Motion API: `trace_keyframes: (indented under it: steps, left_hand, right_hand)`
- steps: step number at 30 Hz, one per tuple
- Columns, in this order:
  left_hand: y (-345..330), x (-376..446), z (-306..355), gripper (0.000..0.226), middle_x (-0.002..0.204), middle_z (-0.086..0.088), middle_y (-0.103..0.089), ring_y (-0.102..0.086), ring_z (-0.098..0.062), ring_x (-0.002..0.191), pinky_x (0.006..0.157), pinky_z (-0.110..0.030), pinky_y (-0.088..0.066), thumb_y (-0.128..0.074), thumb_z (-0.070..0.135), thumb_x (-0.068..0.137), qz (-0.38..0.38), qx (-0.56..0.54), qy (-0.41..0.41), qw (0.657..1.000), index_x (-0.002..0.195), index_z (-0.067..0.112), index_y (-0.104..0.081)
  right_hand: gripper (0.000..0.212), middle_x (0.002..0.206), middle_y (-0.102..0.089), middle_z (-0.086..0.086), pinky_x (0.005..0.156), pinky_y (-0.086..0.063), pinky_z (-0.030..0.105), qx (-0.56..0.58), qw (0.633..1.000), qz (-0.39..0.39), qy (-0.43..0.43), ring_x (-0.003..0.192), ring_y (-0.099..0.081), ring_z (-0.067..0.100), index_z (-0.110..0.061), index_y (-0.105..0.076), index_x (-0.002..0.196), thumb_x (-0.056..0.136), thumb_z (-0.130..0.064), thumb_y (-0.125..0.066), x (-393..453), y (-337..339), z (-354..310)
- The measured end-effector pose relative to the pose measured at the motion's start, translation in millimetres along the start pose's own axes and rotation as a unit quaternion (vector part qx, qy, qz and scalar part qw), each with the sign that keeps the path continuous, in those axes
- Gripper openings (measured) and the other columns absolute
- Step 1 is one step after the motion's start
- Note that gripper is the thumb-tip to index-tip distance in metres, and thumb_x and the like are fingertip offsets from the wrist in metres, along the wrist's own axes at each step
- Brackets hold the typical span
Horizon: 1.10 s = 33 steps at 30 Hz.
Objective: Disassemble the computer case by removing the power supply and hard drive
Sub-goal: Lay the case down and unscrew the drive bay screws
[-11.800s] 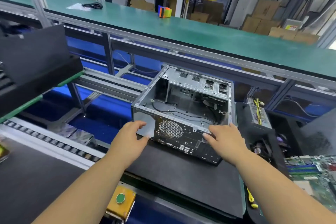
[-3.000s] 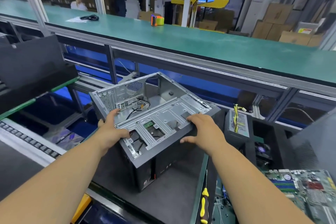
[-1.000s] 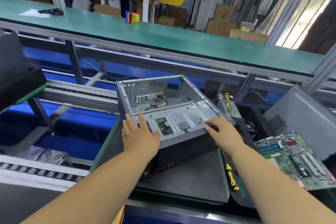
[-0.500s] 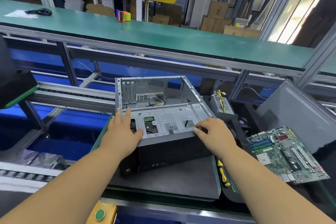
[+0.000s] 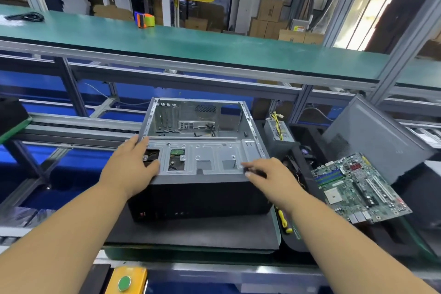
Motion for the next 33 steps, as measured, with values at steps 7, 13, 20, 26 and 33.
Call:
trace_keyframes:
  steps: [7, 13, 20, 26, 33]
  left_hand:
    - [13, -26, 64, 0.047, 0.136, -0.009, -0.056, -0.05, -0.03, 0.126, 0.109, -0.045, -0.039, -0.063, 0.024, 0.09, 0.107, -0.013, -0.144, 0.984, 0.135, 0.009, -0.057]
    - [-14, -53, 153, 0.044, 0.138, 0.0, -0.055, -0.046, -0.02, 0.13, 0.111, -0.033, -0.031, -0.063, 0.027, 0.092, 0.039, -0.072, -0.278, 0.957, 0.135, 0.018, -0.059]
    - [-40, -44, 215, 0.041, 0.141, 0.002, -0.052, -0.042, -0.019, 0.132, 0.112, -0.035, -0.029, -0.055, 0.03, 0.097, 0.006, -0.06, -0.305, 0.95, 0.137, 0.02, -0.057]
    - [-70, -34, 227, 0.049, 0.152, 0.007, -0.037, -0.035, -0.018, 0.138, 0.113, -0.034, -0.029, -0.041, 0.041, 0.101, -0.073, -0.015, -0.284, 0.956, 0.148, 0.026, -0.041]
    - [-72, -24, 222, 0.051, 0.151, 0.022, -0.029, -0.031, -0.006, 0.137, 0.108, -0.035, -0.037, -0.044, 0.047, 0.097, -0.127, -0.053, -0.256, 0.957, 0.147, 0.041, -0.036]
  right_hand:
    - [0.026, 0.108, -0.065, -0.01, 0.077, -0.042, 0.02, 0.068, 0.97, 0.182, -0.146, 0.097, -0.059, 0.004, -0.031, -0.07, 0.108, 0.095, -0.014, -0.056, -14, 44, 67]
    - [0.024, 0.109, -0.069, -0.003, 0.079, -0.045, 0.029, 0.054, 0.957, 0.131, -0.254, 0.095, -0.062, 0.016, -0.024, -0.07, 0.112, 0.092, -0.017, -0.058, -29, 30, 120]
    - [0.027, 0.102, -0.065, -0.001, 0.071, -0.042, 0.028, 0.028, 0.95, 0.036, -0.308, 0.081, -0.059, 0.017, -0.018, -0.065, 0.118, 0.092, -0.018, -0.06, -44, -4, 158]
    - [0.04, 0.079, -0.057, -0.009, 0.054, -0.041, 0.024, 0.004, 0.942, -0.008, -0.335, 0.064, -0.055, 0.007, -0.019, -0.06, 0.122, 0.087, -0.034, -0.072, -41, -18, 168]
    - [0.05, 0.106, -0.065, 0.003, 0.075, -0.053, 0.032, -0.057, 0.943, -0.074, -0.321, 0.09, -0.066, 0.023, -0.018, -0.053, 0.117, 0.078, -0.035, -0.079, -31, -33, 174]
Point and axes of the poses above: each hand's wrist, its own x-axis towards the middle knuckle, its own y-axis out of the back of the hand, z = x × y, the point moved 5 cm from there along x, towards the middle knuckle
